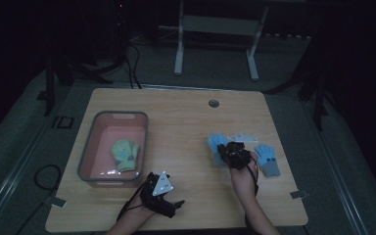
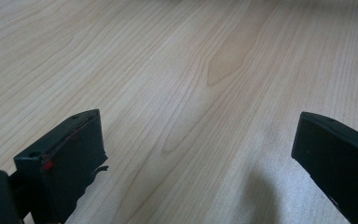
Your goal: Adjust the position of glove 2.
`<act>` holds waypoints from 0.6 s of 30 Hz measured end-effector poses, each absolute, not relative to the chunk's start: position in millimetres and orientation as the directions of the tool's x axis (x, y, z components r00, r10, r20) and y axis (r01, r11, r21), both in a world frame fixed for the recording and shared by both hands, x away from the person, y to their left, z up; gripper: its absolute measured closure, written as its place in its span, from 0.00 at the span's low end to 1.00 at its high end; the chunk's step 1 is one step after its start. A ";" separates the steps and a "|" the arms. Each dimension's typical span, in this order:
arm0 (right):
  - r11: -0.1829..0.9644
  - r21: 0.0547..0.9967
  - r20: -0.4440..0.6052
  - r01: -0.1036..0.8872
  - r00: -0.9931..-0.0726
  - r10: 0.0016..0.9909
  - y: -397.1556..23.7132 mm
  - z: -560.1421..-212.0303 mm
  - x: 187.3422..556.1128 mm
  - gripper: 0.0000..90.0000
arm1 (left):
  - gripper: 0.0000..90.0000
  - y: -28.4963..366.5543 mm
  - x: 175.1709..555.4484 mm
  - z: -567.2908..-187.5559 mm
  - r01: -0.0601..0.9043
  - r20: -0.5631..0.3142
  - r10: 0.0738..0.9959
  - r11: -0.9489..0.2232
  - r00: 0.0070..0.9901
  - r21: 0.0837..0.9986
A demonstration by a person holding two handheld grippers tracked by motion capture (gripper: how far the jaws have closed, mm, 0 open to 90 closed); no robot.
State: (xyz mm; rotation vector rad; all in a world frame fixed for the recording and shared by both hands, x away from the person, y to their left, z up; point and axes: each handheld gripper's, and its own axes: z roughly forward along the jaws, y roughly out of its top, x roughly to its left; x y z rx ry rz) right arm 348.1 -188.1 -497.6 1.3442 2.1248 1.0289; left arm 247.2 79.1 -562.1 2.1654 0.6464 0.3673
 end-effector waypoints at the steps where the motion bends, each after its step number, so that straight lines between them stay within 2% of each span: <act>1: 0.259 0.768 0.041 0.586 -0.449 0.892 -181.5 -499.2 341.0 0.93 | 0.03 78.9 247.1 -562.1 0.321 0.041 0.562 -0.529 0.826 0.786; 9: 0.230 0.771 0.046 0.593 -0.412 0.910 -158.6 -512.3 317.6 0.93 | 0.03 78.4 246.5 -562.2 0.314 0.047 0.562 -0.528 0.826 0.789; 18: 0.223 0.735 0.070 0.640 -0.399 0.914 -146.2 -539.7 316.4 0.92 | 0.03 78.9 246.6 -561.8 0.316 0.040 0.559 -0.525 0.828 0.791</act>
